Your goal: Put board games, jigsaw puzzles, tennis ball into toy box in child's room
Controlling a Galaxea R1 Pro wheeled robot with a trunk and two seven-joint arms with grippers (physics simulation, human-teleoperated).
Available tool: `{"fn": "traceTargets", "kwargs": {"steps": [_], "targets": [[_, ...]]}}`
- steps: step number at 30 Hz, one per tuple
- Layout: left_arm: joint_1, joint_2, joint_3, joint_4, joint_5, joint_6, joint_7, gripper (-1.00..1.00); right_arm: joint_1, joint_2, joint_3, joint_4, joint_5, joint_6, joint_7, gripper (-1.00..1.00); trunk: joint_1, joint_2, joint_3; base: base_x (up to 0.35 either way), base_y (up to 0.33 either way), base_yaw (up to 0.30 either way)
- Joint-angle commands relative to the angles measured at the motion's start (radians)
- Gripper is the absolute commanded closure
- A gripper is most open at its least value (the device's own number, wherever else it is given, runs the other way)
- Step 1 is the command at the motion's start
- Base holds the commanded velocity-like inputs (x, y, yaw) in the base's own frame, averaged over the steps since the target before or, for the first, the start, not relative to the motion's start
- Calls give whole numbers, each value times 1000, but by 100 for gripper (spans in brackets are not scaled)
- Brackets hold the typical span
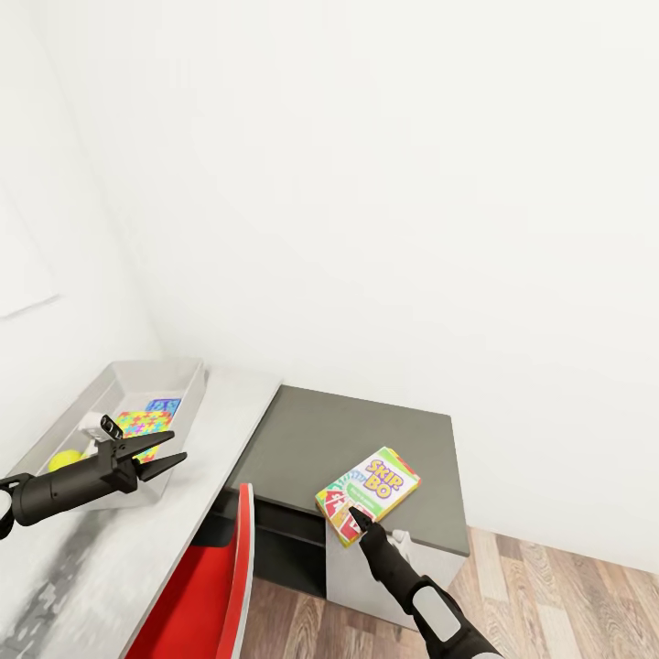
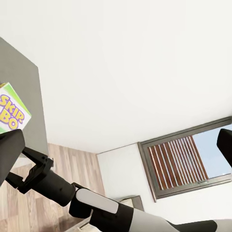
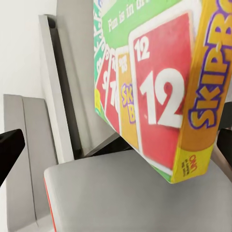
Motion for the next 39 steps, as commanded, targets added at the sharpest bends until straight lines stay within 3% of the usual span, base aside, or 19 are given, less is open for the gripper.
{"fn": "traceTargets", "kwargs": {"steps": [1, 29, 39], "targets": [[-1, 0, 0, 0, -3, 4, -5, -100, -1, 1, -5, 0, -9, 10, 2, -100, 0, -2, -2, 0, 0, 0], [-1, 2, 0, 0, -3, 4, -6, -100, -1, 1, -5, 0, -9, 10, 2, -100, 8, -16, -8, 0, 0, 0], [-1, 2, 0, 0, -3, 4, -6, -100, -1, 1, -5, 0, -9, 10, 2, -100, 46, -86, -39, 0, 0, 0]]}}
